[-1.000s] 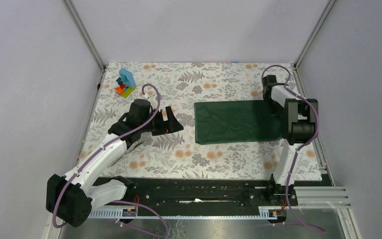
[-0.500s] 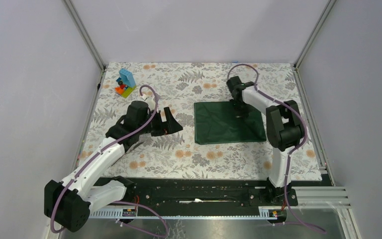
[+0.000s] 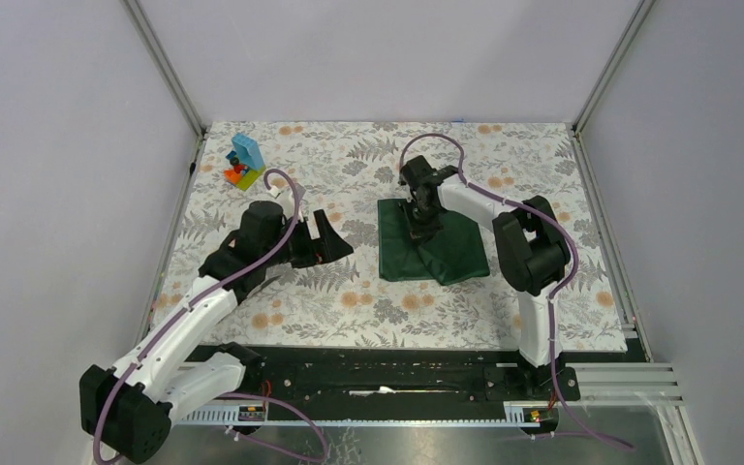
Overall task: Fold the napkin into a case and place the utensils inside
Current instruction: Fold the rectangle-folded napkin at the center of the board.
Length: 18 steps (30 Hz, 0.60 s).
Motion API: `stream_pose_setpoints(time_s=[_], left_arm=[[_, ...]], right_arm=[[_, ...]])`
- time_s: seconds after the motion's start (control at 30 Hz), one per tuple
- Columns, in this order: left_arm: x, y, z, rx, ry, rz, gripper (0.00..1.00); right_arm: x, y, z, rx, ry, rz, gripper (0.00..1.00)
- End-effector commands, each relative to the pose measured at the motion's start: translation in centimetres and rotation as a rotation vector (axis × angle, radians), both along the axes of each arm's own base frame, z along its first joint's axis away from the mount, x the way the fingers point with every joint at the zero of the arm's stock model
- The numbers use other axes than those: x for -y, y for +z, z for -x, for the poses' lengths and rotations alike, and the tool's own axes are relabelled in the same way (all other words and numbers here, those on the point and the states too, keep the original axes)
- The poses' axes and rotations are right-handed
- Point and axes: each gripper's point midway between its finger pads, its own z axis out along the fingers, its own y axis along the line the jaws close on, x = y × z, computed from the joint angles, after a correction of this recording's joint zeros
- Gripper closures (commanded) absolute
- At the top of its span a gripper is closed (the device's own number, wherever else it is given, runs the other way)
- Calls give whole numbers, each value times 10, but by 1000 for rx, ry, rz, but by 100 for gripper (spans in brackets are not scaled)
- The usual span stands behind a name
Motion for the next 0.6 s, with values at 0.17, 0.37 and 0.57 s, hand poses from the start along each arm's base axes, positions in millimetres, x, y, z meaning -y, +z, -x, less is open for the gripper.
stream_pose_setpoints(time_s=[0.17,0.37,0.57], left_arm=[[-6,8,3,37,41,15,12],[-7,14,4,48,39,9,12],[-8,14,5,46,38,10,12]], right_arm=[[-47,10,-6,-29,-25,-213,100],[-57,6,-15,-45,-61,-236,100],[-58,1,-20,-53,-94,-222,100]])
